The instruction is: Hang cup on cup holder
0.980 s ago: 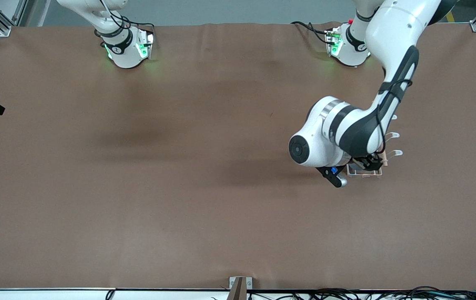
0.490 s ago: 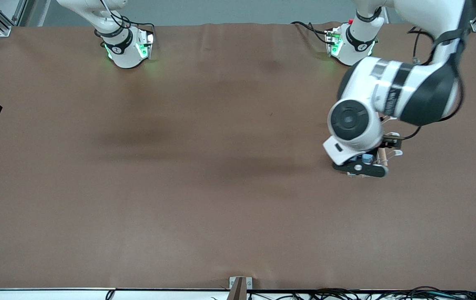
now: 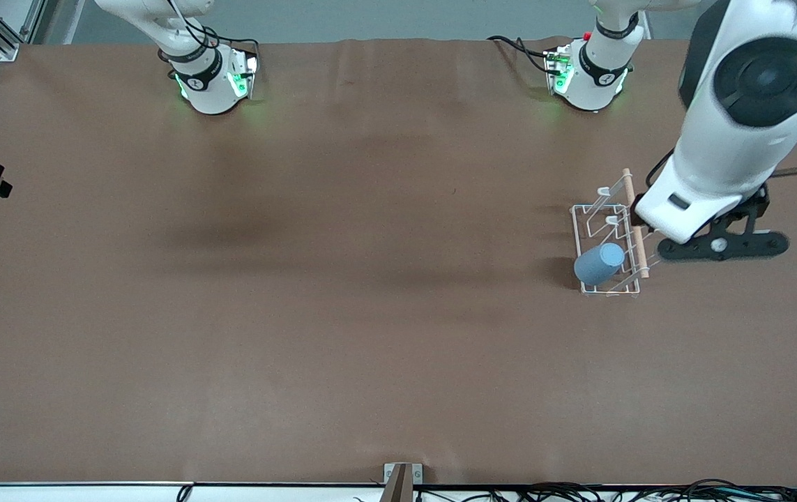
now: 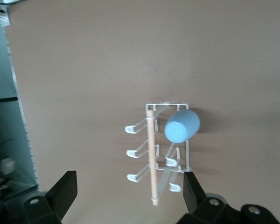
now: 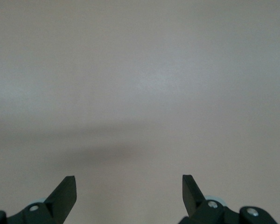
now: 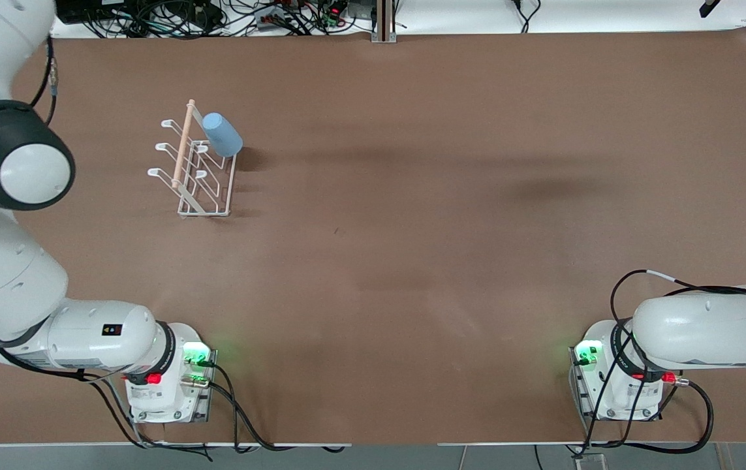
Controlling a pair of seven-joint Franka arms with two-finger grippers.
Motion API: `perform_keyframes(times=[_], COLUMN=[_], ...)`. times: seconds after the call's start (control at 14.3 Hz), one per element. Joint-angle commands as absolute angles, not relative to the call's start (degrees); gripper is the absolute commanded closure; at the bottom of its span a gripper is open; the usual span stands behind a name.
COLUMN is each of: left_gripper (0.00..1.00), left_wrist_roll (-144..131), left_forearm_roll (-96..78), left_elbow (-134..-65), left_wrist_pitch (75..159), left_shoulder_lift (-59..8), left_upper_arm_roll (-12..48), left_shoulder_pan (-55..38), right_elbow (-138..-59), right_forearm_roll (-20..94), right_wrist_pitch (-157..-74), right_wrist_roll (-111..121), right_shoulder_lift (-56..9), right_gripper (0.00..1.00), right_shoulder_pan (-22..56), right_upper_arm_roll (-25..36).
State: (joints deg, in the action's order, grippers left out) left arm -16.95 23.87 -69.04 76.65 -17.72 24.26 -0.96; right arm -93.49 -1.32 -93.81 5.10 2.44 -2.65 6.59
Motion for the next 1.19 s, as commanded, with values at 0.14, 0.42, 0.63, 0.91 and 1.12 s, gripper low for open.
perform_keyframes(times=[0.14,0.42,0.63,0.91,1.12], left_gripper=[0.0,0.0,0.0,0.0,0.0], left_wrist_roll=[-16.9,-10.8,-4.6,-3.3,-3.3], left_forearm_roll=[10.0,1.0,0.4,0.4,0.4], left_elbow=[-71.4,-77.3,-83.2,-92.4,-94.4], left_wrist_pitch=[78.9,79.6,81.2,86.5,88.0], left_shoulder_lift=[-9.7,-3.4,0.7,6.0,6.2], left_upper_arm_roll=[19.5,9.2,8.1,6.3,6.2], left_shoulder_pan=[3.0,0.7,1.0,0.7,-0.4], right_elbow=[-93.1,-93.1,-93.1,-93.1,-93.2], right_forearm_roll=[-0.4,0.2,-0.5,-0.6,-0.4], right_wrist_pitch=[-94.5,-94.4,-95.3,-95.4,-96.0], right_wrist_roll=[4.9,5.0,5.4,5.2,5.0], right_shoulder_lift=[1.1,1.1,1.0,1.0,1.0], right_gripper=[0.0,0.0,0.0,0.0,0.0], right_shoulder_pan=[-3.5,-3.2,-2.8,-3.0,-3.0], right_upper_arm_roll=[6.4,6.4,6.3,6.2,6.2])
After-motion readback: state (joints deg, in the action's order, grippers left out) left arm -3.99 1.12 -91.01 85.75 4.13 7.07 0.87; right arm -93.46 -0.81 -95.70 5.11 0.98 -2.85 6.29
